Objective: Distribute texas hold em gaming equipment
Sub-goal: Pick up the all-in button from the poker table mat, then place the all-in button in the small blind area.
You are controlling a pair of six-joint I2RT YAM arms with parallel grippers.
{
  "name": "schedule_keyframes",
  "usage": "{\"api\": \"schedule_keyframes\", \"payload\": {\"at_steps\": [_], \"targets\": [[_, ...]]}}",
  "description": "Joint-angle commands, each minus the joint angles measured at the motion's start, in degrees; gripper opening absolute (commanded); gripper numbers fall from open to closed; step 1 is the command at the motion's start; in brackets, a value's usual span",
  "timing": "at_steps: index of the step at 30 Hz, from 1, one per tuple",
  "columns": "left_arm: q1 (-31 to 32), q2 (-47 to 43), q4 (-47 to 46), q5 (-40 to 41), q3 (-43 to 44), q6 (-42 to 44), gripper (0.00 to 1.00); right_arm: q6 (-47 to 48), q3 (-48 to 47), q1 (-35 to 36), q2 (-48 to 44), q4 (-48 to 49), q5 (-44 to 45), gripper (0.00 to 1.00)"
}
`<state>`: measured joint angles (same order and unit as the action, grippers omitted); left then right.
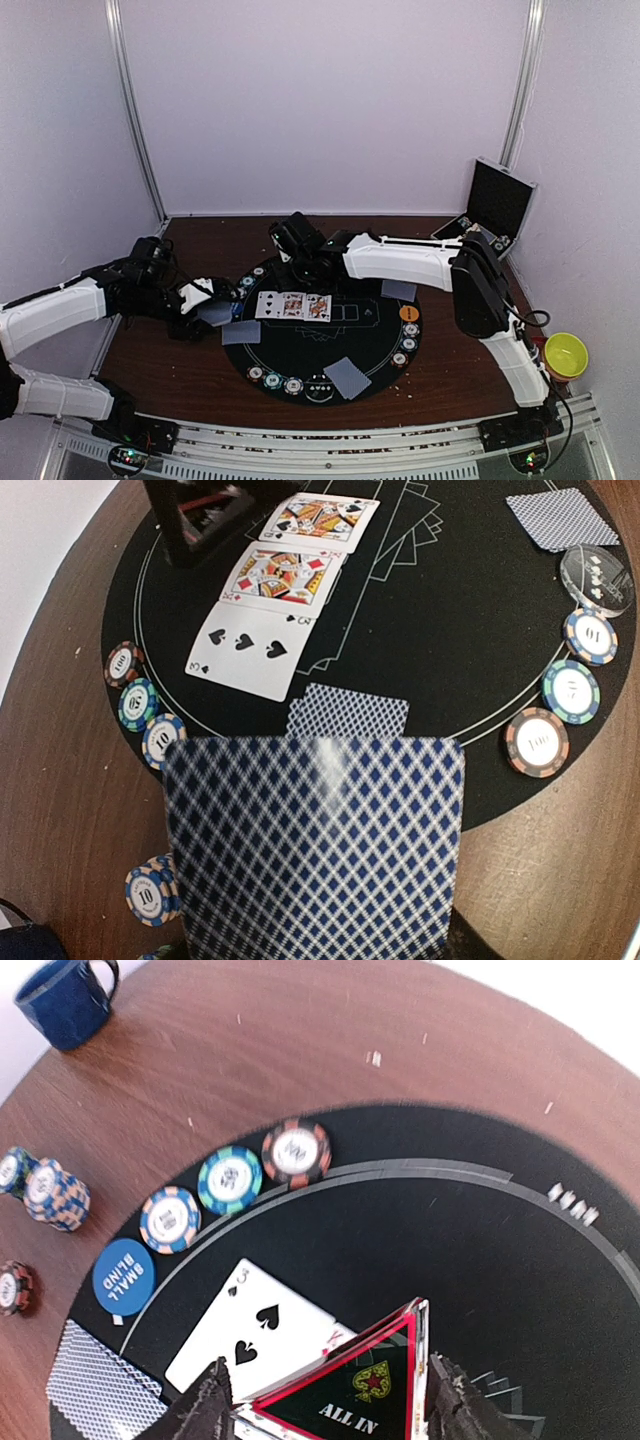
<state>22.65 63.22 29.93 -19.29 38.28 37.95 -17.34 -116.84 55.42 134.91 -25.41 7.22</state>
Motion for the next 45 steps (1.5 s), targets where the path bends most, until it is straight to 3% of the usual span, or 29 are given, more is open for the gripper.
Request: {"api": "schedule_keyframes", "payload": {"at_steps": [1, 11, 22, 45], "targets": [[-1.3, -1.7, -0.1, -0.6, -0.5, 1.4, 0.53, -6.5, -1.6, 2.4, 2.4, 1.9, -0.3, 0.53], [-1.7, -3.3, 0.3, -1.7, -0.6, 1.4, 0.53, -11.3, -3.2, 5.4, 6.0, 7.8, -0.8, 0.53], [-1.8, -3.4, 0.1, -2.6, -0.7, 1.4, 0.53, -10.2, -5.3, 6.5, 10.5, 12.4, -2.9, 0.54], [-1.7, -3.1, -0.5, -2.9, -1.0, 1.3, 0.53, -7.6, -9.6, 8.0, 15.2, 9.9, -1.6, 0.56]]}}
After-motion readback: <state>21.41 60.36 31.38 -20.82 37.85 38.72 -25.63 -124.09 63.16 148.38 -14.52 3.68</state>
